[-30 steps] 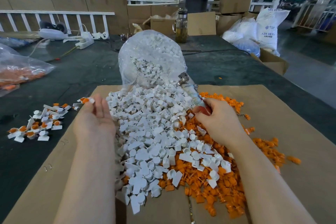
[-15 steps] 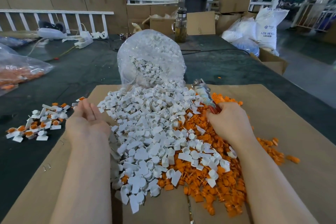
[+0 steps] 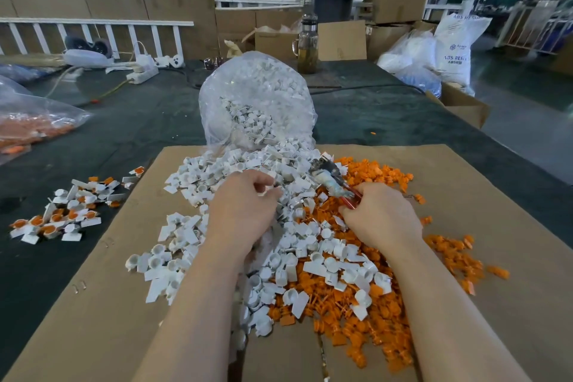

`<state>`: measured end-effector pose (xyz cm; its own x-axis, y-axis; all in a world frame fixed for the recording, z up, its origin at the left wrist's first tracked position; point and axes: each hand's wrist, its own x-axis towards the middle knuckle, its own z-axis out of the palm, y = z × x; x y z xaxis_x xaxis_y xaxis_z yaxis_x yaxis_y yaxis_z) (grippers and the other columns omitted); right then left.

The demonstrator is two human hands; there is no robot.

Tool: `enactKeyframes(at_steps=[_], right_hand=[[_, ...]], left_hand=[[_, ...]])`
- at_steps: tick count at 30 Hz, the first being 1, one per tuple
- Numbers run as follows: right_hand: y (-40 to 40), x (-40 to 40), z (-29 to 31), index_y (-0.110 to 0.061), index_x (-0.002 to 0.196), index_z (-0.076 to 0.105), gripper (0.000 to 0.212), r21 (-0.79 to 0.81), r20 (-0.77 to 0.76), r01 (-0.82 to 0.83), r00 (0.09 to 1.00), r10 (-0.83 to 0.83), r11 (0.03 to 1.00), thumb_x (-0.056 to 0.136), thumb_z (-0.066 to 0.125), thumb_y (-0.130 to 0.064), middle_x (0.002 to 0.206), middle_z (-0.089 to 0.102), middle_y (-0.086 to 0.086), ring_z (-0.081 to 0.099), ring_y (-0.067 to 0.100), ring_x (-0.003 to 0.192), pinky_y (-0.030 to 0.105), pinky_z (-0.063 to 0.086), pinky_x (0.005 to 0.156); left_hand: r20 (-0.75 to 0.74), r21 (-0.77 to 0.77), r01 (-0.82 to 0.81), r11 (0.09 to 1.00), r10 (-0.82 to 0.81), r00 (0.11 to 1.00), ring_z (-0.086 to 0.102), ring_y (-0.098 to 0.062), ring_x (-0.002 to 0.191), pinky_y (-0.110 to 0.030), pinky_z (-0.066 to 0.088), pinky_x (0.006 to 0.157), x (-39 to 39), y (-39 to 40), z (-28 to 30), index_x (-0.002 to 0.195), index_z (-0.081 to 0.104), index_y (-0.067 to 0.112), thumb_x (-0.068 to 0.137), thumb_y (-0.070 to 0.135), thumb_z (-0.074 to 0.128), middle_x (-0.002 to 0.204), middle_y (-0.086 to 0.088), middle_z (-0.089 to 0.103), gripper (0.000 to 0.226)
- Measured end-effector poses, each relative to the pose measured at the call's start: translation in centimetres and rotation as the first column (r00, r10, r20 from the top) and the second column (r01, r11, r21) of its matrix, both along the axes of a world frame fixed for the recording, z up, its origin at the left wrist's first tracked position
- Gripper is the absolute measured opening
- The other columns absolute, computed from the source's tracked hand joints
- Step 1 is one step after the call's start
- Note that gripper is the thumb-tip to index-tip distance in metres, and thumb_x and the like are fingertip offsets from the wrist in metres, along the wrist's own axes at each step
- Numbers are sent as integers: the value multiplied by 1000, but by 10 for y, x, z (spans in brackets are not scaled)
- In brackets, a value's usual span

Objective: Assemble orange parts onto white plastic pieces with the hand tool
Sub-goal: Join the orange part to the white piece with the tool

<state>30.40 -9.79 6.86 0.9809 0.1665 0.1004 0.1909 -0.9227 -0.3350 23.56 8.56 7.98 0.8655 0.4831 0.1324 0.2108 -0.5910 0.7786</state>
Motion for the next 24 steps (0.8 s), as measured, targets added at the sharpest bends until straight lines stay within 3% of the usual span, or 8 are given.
enactKeyframes(at_steps=[2,4,8,15,24], right_hand=[[1,0,0,-25,93,60,18,2,-23,-4,1000,4,1000,90,60,-43,79,59,-5,57,14,69,26,44,52],[2,0,0,-24,93,61,18,-2,-31,-4,1000,4,1000,91,60,-42,79,59,-4,57,14,68,26,43,51],[2,0,0,-21,88,60,16,-7,-49,-3,999,2,1000,90,60,-37,77,59,-3,57,14,67,25,41,50],[1,0,1,-21,87,59,15,-23,-63,2,998,-4,1000,89,63,-36,78,60,-3,59,14,68,26,45,54],[3,0,-1,-22,85,60,14,-9,-42,-4,999,4,1000,89,60,-36,76,62,-2,61,16,67,25,44,52]], left_hand=[[-61,124,-2,992,10,998,63,-19,93,-35,51,87,2,-1,-4,113,69,27,91,32,66,115,4,63,23],[-84,224,-1,975,20,996,61,-21,100,-35,51,89,4,-3,-8,113,69,28,92,30,65,118,2,62,22],[-60,265,-11,964,28,998,63,-18,91,-33,53,82,5,-4,-9,104,72,29,91,27,67,109,4,68,14],[-7,294,-41,955,45,999,56,-9,69,-26,41,63,4,-6,-7,89,69,32,90,29,66,90,7,65,5],[109,229,-101,968,77,991,63,-14,65,-32,54,65,1,-8,-2,91,71,27,92,23,62,74,6,70,10]])
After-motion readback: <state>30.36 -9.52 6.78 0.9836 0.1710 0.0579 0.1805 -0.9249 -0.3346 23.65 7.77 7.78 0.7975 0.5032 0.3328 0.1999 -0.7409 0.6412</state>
